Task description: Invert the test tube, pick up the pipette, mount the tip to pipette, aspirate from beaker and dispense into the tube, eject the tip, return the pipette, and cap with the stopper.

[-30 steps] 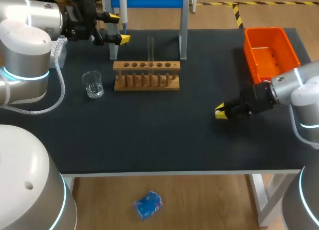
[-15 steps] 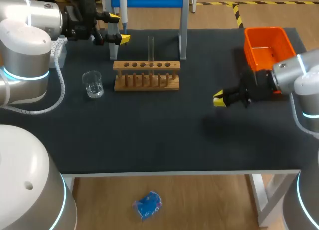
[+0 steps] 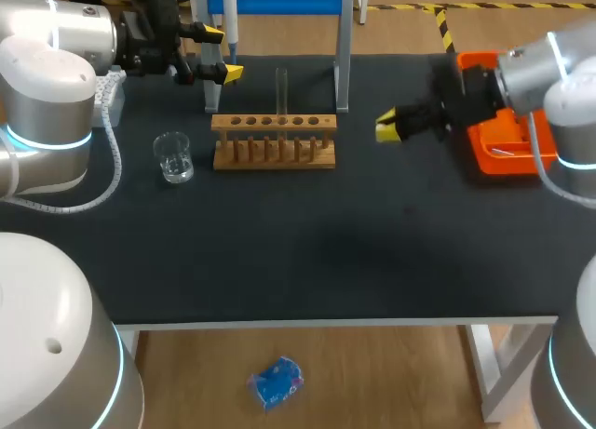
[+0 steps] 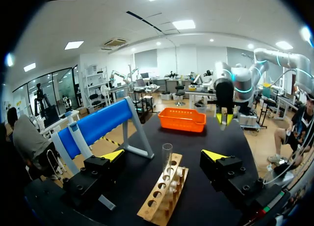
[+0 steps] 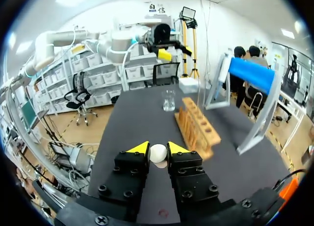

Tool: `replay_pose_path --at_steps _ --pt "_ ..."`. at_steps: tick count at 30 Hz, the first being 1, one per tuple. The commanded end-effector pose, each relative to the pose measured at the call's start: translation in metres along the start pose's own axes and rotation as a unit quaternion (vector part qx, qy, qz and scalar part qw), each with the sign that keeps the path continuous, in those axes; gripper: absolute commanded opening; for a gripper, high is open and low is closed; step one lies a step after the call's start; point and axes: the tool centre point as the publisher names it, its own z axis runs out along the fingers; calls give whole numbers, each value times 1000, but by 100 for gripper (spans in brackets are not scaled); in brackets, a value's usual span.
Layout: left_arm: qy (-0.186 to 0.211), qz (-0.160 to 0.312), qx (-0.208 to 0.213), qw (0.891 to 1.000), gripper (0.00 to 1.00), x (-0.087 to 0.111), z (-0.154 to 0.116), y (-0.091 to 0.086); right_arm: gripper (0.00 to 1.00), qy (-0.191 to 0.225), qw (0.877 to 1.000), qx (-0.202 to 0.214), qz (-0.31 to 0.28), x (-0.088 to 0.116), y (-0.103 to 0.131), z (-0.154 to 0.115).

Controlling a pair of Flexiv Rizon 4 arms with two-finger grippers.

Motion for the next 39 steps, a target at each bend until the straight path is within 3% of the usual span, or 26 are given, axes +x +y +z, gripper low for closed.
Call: replay_pose_path --at_steps 1,6,28,39 --pt "-1 0 0 1000 100 1 0 0 0 -1 1000 9 -8 -2 30 6" --pt "-1 0 0 1000 100 1 0 0 0 0 1000 13 -15 -4 54 10" --pt "-1 0 0 1000 100 1 0 0 0 0 1000 13 -15 -4 54 10" --pt "-1 0 0 1000 100 1 0 0 0 0 1000 14 -5 -38 86 41"
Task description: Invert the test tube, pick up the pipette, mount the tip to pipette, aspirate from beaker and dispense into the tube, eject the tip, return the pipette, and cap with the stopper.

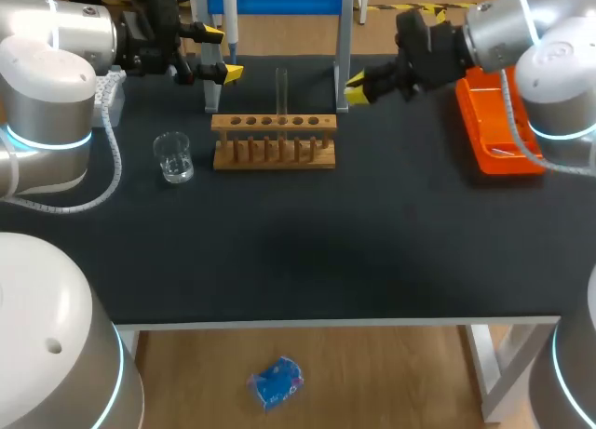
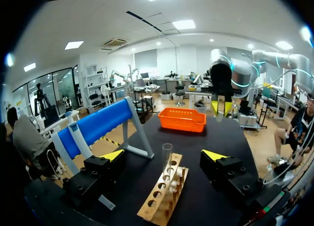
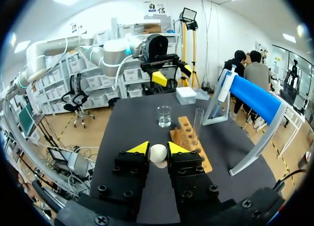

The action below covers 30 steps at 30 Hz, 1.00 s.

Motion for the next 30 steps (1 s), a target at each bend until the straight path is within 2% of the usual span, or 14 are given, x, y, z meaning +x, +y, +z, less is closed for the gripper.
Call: replay_pose_path --at_steps 1,10,16,22,30 --pt "-1 0 0 1000 100 1 0 0 0 10 1000 7 -1 -21 17 22" --pt "-1 0 0 1000 100 1 0 0 0 12 1000 -2 10 -46 45 49" --pt "-1 0 0 1000 100 1 0 0 0 13 1000 -16 10 -55 61 68" --pt "-1 0 0 1000 100 1 0 0 0 18 1000 -5 0 -67 66 94" --pt "-1 0 0 1000 100 1 0 0 0 13 1000 4 2 -81 65 105"
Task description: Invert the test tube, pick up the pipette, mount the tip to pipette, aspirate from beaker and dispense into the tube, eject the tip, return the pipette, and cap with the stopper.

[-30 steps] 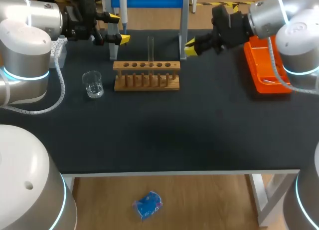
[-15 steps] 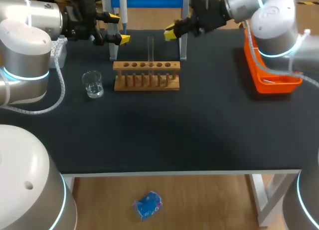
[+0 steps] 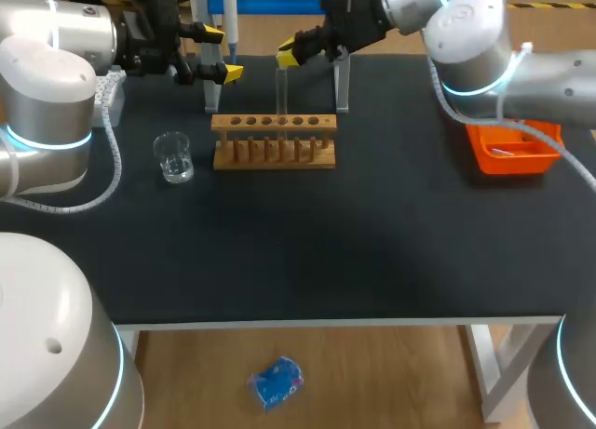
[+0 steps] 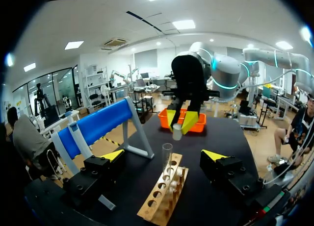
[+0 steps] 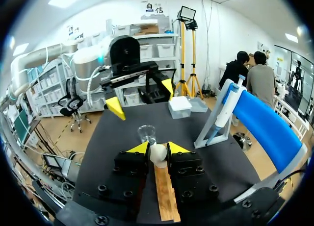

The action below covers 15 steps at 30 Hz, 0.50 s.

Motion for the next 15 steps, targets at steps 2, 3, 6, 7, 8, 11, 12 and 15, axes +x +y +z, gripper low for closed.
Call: replay_pose_path --at_steps 2,3,6,7,8,11,12,15 --pt "-1 0 0 1000 100 1 0 0 0 4 1000 6 0 -11 0 10" --pt "-1 0 0 1000 100 1 0 0 0 3 1000 8 -1 -13 0 11" --pt "-1 0 0 1000 100 1 0 0 0 1 1000 7 -1 -19 -1 12" --pt "-1 0 0 1000 100 1 0 0 0 0 1000 7 -1 -20 -1 12" --pt "-1 0 0 1000 100 1 0 0 0 0 1000 6 0 -21 -1 12" --pt "-1 0 0 1000 100 1 0 0 0 -1 1000 5 1 -22 -2 12" --pt "-1 0 0 1000 100 1 0 0 0 -1 1000 4 2 -22 -3 12" --pt "-1 0 0 1000 100 1 0 0 0 -1 1000 3 3 -20 -4 12"
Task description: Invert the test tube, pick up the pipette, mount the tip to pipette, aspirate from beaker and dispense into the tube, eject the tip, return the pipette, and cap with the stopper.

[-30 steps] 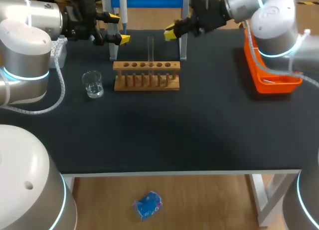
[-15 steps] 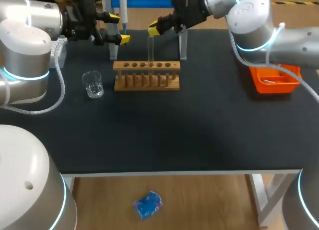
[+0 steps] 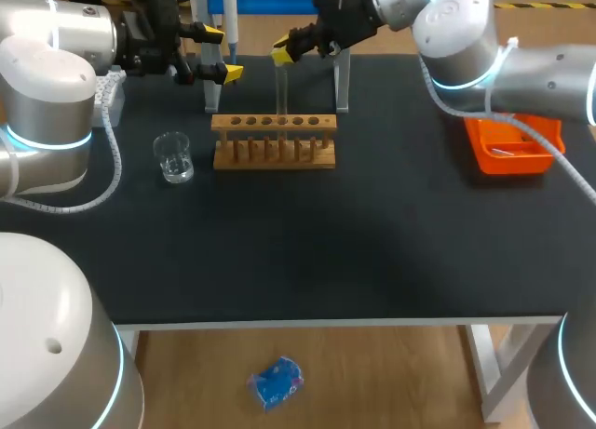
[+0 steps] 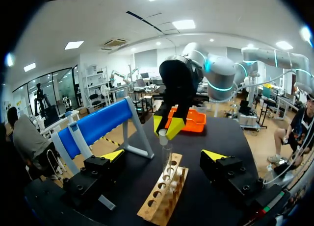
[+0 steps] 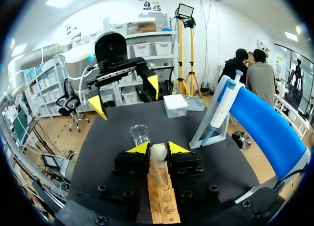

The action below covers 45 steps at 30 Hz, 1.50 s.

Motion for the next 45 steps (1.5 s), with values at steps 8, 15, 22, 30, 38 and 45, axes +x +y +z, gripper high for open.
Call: replay_pose_path --at_steps 8,15,22,30,38,45 --pt "-1 0 0 1000 100 1 0 0 0 -1 1000 -4 5 3 -9 0" --pt "-1 0 0 1000 100 1 0 0 0 -3 1000 -4 8 3 -11 1" --pt "-1 0 0 1000 100 1 0 0 0 -2 1000 -1 7 3 -12 2" --pt "-1 0 0 1000 100 1 0 0 0 -3 1000 0 8 2 -15 4" --pt "-1 0 0 1000 100 1 0 0 0 -4 1000 -5 16 4 -20 8" --pt "-1 0 0 1000 100 1 0 0 0 -4 1000 -5 20 5 -24 9"
